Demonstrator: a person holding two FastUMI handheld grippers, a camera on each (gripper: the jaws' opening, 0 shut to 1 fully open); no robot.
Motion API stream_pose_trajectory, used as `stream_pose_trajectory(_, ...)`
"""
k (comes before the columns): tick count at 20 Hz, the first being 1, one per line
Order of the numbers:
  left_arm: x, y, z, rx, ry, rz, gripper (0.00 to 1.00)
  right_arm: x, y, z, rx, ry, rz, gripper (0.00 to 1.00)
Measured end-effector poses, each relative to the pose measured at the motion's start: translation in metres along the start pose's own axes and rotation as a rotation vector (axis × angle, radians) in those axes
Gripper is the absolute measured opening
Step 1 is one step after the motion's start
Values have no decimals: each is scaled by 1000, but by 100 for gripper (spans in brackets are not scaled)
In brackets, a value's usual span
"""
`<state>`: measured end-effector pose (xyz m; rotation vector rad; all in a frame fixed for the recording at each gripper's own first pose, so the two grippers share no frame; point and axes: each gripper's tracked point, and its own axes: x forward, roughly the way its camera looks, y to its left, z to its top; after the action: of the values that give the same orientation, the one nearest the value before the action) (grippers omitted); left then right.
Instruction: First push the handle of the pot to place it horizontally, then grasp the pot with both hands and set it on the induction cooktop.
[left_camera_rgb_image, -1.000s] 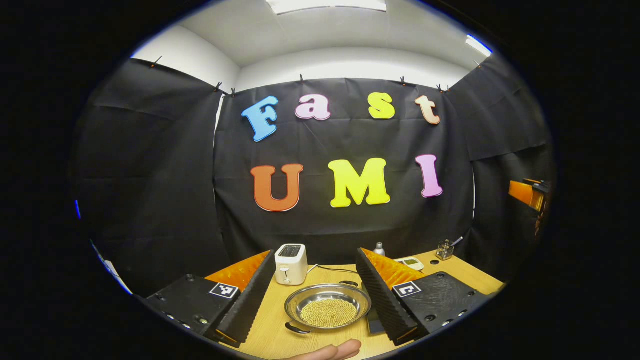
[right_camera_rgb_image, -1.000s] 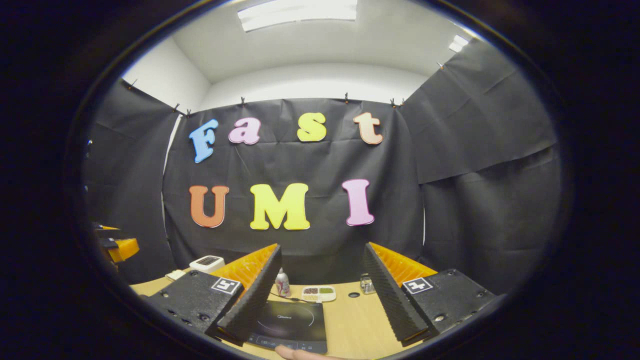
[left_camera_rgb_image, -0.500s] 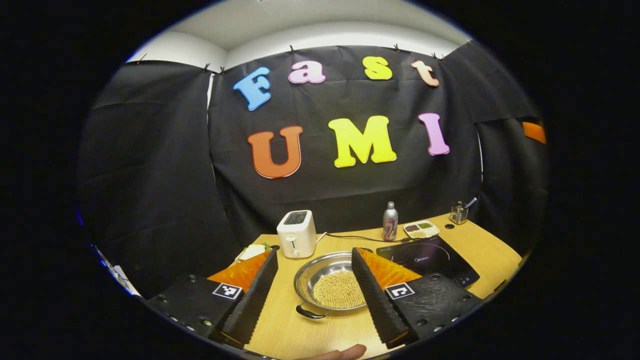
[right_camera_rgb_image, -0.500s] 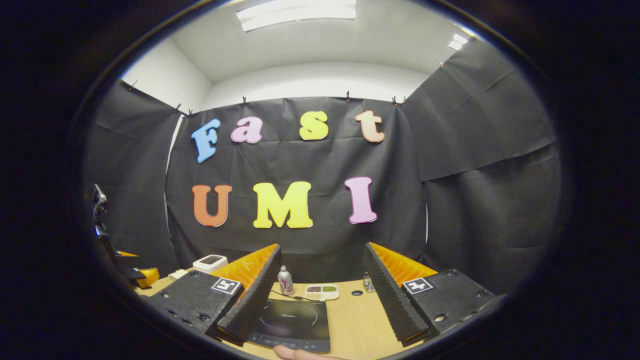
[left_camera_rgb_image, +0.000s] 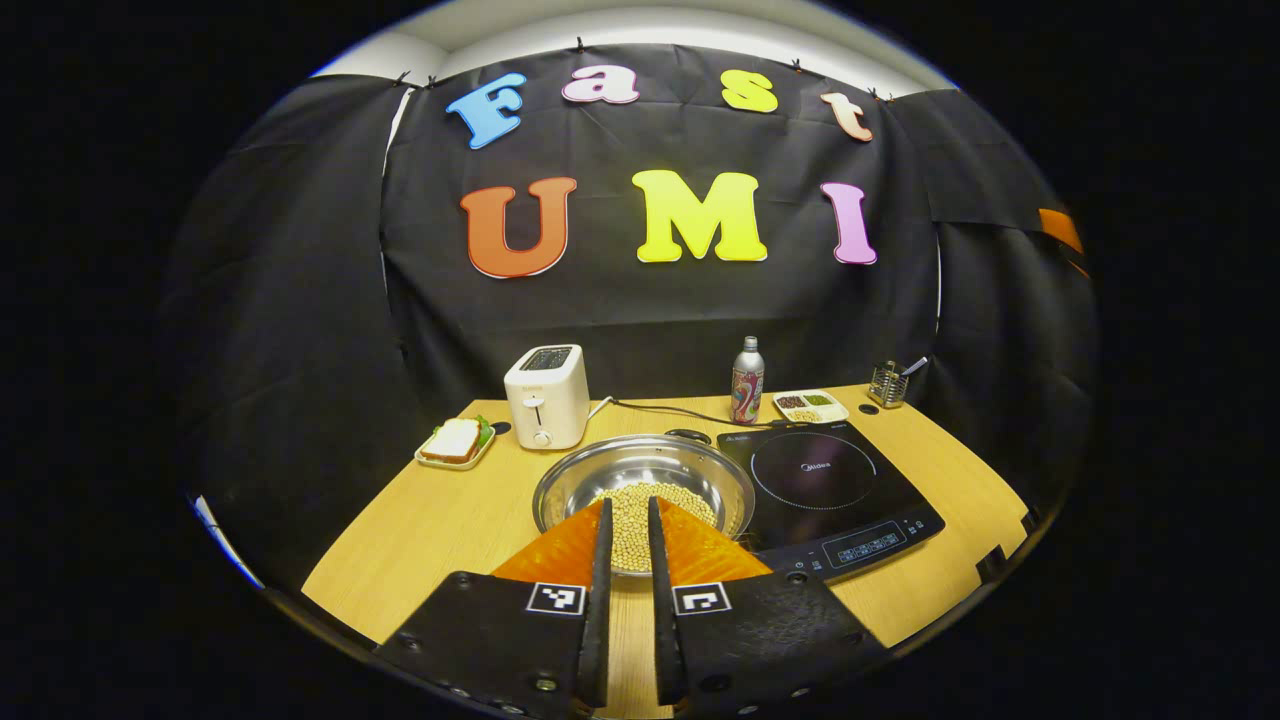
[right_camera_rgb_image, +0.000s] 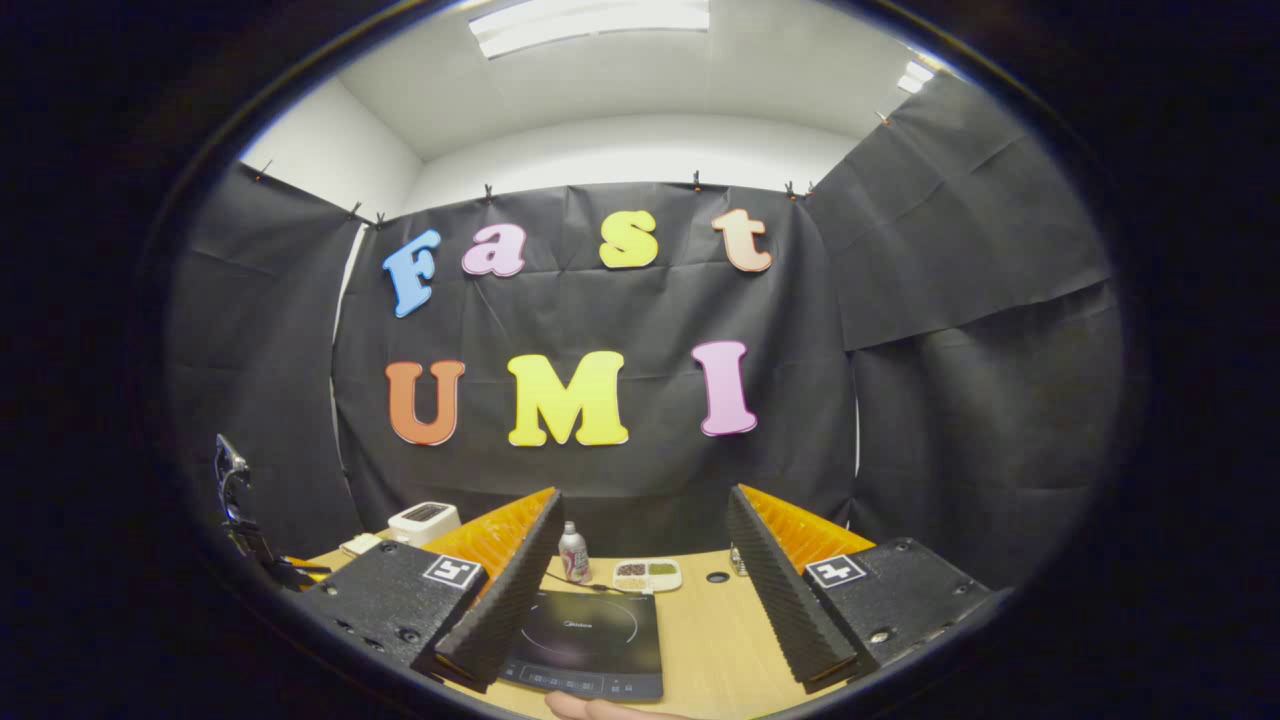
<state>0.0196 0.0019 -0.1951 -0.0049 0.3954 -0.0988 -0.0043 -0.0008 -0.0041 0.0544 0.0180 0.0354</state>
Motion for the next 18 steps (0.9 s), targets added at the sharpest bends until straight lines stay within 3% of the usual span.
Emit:
stream_pose_trajectory(1, 8, 2, -8, -4, 17, 6, 14, 1, 0, 1, -5, -2, -4, 100)
stream_pose_trajectory(2, 7, 5, -19, -6, 36, 14, 0, 0, 0, -1, -10, 1, -7, 100)
stream_pose_trajectory(8, 25, -5, -67, -57, 170, -49, 0, 3, -2, -6, -10, 11, -10, 100)
stream_pose_trajectory(18, 57, -8, -128, -72, 357, -74, 0, 11, -6, -25, -16, 52, -12, 100)
